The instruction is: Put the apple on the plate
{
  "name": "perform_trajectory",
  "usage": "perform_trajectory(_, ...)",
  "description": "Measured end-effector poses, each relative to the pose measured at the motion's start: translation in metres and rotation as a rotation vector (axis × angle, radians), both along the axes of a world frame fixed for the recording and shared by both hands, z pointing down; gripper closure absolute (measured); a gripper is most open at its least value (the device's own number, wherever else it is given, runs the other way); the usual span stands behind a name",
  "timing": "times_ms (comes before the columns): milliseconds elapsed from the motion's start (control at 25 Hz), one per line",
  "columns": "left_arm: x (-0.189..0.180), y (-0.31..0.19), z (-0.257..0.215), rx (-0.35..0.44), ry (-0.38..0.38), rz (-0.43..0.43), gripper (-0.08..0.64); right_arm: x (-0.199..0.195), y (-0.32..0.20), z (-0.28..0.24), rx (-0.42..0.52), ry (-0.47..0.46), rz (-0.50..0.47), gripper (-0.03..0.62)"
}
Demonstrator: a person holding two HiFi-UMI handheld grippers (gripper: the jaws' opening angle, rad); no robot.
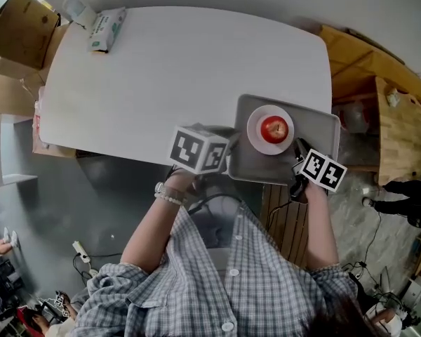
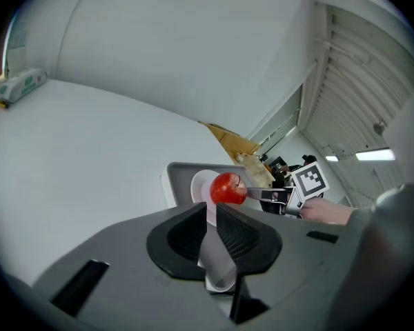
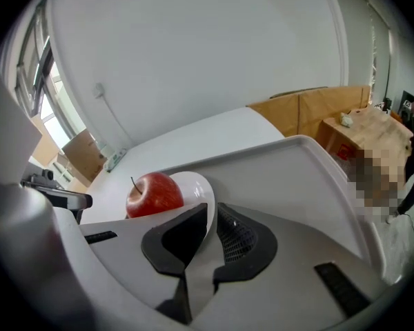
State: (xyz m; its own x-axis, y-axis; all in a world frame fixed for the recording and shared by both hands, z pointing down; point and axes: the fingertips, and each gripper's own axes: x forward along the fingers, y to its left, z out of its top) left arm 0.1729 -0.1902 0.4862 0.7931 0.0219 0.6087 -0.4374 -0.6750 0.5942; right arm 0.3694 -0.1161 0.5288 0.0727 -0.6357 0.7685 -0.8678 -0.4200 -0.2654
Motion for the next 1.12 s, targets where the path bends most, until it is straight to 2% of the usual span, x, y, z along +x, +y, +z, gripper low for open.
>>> perform_trajectory(200,-0.013,0.004,-0.033,0.099,0.090,-0.031,0.537,-0.018,0.001,-0.042,0.135,0.039,-0.025,0.550)
perform_trajectory(360,-0.020,0.008,-0.064,0.191,0.169,-0.037,0.546,-0.047,-0.007,-0.082,0.261,0.104,-0.119,0.554)
perform_trajectory(520,-0.027,0.017,-0.097,0.317,0.237,0.000,0.548,-0.076,-0.016,-0.129,0.391,0.167,-0.193,0.554)
perform_trajectory(720,-0.041,0.030,-0.126,0.434,0.240,0.010,0.549,-0.104,-0.010,-0.165,0.455,0.168,-0.234,0.554)
perform_trajectory(920,-0.054,0.034,-0.158,0.562,0.277,0.001,0.551,-0.115,-0.008,-0.188,0.497,0.190,-0.243,0.554)
perform_trajectory(1120,-0.067,0.038,-0.180,0.618,0.308,-0.034,0.551,-0.118,-0.003,-0.215,0.564,0.263,-0.248,0.555)
